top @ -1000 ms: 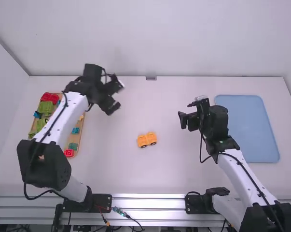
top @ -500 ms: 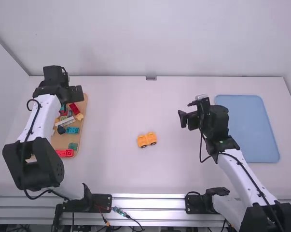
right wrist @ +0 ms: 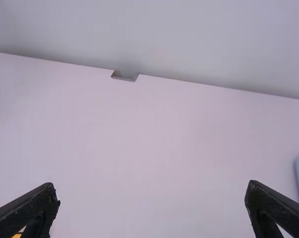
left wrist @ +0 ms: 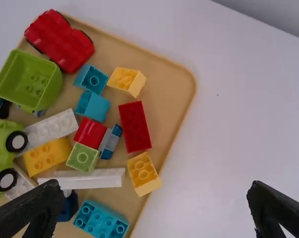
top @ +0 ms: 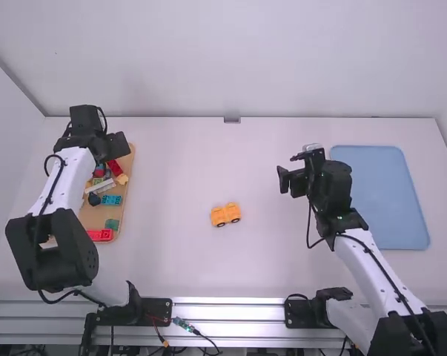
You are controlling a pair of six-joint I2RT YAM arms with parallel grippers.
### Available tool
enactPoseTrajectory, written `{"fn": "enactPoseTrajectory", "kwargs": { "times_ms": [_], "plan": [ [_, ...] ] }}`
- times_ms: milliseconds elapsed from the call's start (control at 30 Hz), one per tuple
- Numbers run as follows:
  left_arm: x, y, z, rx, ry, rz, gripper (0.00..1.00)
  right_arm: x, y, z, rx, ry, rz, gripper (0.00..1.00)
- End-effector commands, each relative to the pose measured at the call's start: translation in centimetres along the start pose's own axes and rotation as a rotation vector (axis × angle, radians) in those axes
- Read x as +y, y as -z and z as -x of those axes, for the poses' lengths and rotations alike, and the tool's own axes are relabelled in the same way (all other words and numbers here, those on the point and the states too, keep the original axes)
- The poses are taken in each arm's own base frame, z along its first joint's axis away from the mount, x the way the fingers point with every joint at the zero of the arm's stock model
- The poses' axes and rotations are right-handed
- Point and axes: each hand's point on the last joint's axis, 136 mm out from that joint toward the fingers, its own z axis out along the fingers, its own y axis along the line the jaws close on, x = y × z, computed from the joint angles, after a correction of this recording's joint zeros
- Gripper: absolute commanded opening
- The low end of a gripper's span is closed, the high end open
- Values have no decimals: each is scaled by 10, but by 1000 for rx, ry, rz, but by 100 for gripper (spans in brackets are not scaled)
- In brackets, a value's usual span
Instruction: Assemble lego blocks to make yellow taxi
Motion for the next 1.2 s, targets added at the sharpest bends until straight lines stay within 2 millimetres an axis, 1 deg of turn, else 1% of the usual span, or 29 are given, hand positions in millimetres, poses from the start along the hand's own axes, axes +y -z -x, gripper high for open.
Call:
{"fn": "enactPoseTrajectory", "kwargs": {
  "times_ms": [0,33,133,167,200,233,267,333,367,400,467,567,667,733,767,833,867,1000,1067,1167],
  "plan": [
    [5,-9,-14,62,41,18,99,-1,3,3,-16,3,-9,99],
    [4,-9,-23,96,67,25,99,-1,3,3,-15,2,-8,99],
    [5,-13,-36,142,124,42,99,0,3,3,-14,2,-7,99],
    [5,-16,-44,164,164,51,99,0,3,3,-14,2,-7,99],
    [6,-21,-56,187,222,63,99,0,3,2,-12,1,-7,99],
    [6,-21,-57,188,227,64,99,0,3,2,-12,1,-7,99],
    [4,-26,-63,190,246,62,99,-1,1,1,-10,1,-8,99],
    [-6,-38,-73,169,229,40,99,-1,-2,-2,-1,-1,-6,99],
    [-8,-40,-75,165,222,35,99,-1,-3,-2,2,-2,-7,99],
    [-16,-47,-82,146,204,23,99,-2,-6,-4,4,-1,-6,99],
    [-19,-54,-90,111,201,48,99,-3,-11,-7,12,-3,-6,99],
    [-15,-54,-92,94,247,97,99,-3,-15,-9,17,-4,-5,99],
    [-14,-52,-88,94,260,99,99,-3,-17,-12,28,-6,-4,99],
    [-4,-50,-77,82,282,111,99,-1,-18,-14,32,-6,12,99],
    [-3,-50,-76,81,282,111,99,0,-18,-14,31,-6,15,99],
    [6,-47,-69,82,300,119,99,1,-17,-13,29,-7,21,99],
    [14,-45,-68,98,318,130,99,1,-17,-13,29,-6,21,99],
    [25,-42,-71,160,354,95,99,1,-18,-13,29,-8,23,99],
    [29,-46,-73,166,363,100,99,5,-17,-13,27,-6,45,99],
    [28,-55,-78,186,365,102,99,11,-17,-12,23,-7,78,99]
  ]
}}
